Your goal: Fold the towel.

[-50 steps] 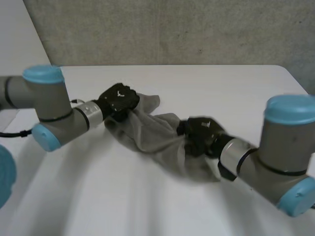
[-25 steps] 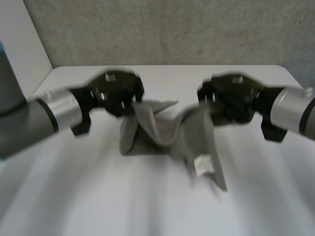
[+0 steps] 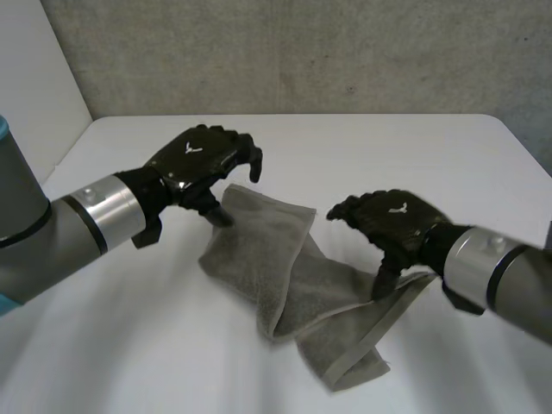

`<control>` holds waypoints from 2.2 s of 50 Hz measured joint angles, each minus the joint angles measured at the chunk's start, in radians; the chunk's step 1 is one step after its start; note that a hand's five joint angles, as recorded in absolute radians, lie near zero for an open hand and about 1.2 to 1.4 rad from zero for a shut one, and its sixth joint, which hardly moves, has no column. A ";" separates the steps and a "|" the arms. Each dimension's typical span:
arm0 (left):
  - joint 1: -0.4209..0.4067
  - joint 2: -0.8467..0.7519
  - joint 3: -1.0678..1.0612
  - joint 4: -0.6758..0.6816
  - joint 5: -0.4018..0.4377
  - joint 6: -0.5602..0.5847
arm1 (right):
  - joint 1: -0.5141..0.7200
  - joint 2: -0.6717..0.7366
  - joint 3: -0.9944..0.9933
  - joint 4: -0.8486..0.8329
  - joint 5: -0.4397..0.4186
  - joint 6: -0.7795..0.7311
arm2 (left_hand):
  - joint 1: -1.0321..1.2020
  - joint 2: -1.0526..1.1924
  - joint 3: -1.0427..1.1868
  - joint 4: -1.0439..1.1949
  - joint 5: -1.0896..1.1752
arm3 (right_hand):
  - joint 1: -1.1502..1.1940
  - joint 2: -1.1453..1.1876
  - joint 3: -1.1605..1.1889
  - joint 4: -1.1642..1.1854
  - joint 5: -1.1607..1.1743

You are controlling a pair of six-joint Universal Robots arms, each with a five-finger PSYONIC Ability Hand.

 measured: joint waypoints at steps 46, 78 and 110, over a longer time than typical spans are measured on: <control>-0.114 -0.315 -0.018 -0.176 0.173 0.919 | -0.023 0.217 0.218 -0.315 0.073 -0.062 | 0.094 0.074 0.060 0.057 0.102 | 0.449 0.447 0.435 0.425 0.460; -0.100 -0.033 0.488 -0.097 -0.073 0.005 | -0.040 0.003 -0.468 0.053 -0.091 0.179 | 0.731 0.782 0.775 0.817 0.772 | 1.072 1.021 1.044 1.045 1.087; -0.054 -0.045 -0.010 0.161 -0.163 -0.033 | -0.004 0.147 -0.267 -0.031 -0.094 -0.145 | 0.696 0.654 0.648 0.646 0.693 | 1.074 1.050 1.045 1.045 1.099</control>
